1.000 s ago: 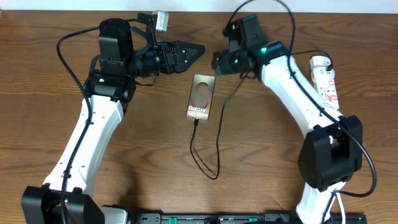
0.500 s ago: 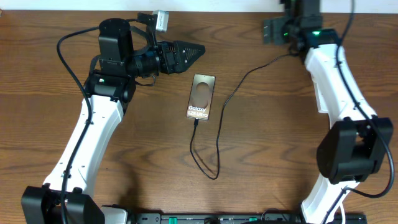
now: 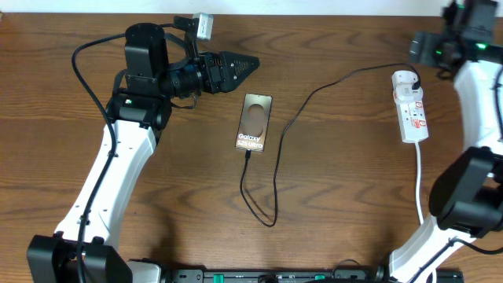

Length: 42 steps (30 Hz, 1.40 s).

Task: Plug charger to phone and switch on socket
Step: 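Move the right gripper to the power strip's orange switch, then press the orange switch on the power strip with the right gripper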

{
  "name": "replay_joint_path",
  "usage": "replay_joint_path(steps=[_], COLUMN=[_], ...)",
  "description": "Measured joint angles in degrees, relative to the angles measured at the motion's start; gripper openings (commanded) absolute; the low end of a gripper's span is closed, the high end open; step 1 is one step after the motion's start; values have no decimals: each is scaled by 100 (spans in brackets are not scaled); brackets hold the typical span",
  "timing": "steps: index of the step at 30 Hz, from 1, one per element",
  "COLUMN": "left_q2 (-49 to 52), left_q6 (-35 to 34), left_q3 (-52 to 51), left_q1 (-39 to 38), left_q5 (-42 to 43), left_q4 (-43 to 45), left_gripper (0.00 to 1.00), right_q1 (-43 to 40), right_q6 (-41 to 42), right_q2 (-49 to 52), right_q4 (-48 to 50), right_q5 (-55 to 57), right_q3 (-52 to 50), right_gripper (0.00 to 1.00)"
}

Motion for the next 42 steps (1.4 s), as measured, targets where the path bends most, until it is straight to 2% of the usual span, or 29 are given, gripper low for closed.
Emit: replay_joint_path(steps=[8, 14, 30, 36, 42], left_q2=[0, 0, 0, 0, 0], left_q6=[0, 0, 0, 2, 0], left_q3=[0, 0, 0, 0, 0], left_q1=[0, 0, 0, 0, 0], left_q5=[0, 0, 0, 0, 0], left_q4=[-2, -2, 0, 0, -2], left_gripper=[87, 87, 87, 87, 87], right_q1=[-852, -1123, -1115, -1117, -1115], right_q6=[107, 264, 483, 638, 660], right_q2=[0, 0, 0, 0, 0], right_q4=[-573, -420, 1823, 2723, 3010], right_q5=[13, -9, -188, -361, -407], right_q3=[-17, -516, -2811, -3259, -3383], right_gripper=[99, 99, 99, 99, 99])
